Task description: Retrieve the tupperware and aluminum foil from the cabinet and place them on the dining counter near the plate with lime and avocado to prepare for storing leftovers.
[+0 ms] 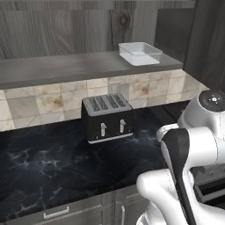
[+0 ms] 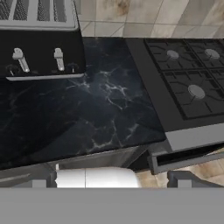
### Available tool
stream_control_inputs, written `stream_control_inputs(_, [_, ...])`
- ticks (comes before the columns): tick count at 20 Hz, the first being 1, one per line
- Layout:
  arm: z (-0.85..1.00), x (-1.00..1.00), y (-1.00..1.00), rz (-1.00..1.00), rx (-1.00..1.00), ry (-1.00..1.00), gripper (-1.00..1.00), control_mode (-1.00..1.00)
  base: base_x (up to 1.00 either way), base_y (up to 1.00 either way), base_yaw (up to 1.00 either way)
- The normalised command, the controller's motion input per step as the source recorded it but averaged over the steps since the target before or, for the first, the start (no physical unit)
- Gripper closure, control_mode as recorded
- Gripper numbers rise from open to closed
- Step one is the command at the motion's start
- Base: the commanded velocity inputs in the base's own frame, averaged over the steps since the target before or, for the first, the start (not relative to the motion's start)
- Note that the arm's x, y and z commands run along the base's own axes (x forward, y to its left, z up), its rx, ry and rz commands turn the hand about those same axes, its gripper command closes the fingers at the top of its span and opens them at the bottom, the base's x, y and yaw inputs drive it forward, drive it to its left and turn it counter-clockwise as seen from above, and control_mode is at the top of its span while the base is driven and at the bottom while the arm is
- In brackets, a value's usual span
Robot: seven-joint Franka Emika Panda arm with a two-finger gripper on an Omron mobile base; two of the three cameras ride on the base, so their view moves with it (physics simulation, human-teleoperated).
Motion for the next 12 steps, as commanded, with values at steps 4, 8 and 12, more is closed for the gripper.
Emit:
stream_control_inputs(4, [0.06,0.03,0.1,0.0,-0.04,0.0,-1.0,-1.0,0.24,0.32,-0.01])
stream_control_inputs(8, [0.43,0.0,0.23,0.0,-0.13,-0.14,-1.0,-1.0,0.0,0.0,0.0])
stream_control_inputs(12, [0.58,0.0,0.08,0.0,-0.09,-0.23,-1.0,-1.0,0.0,0.0,0.0])
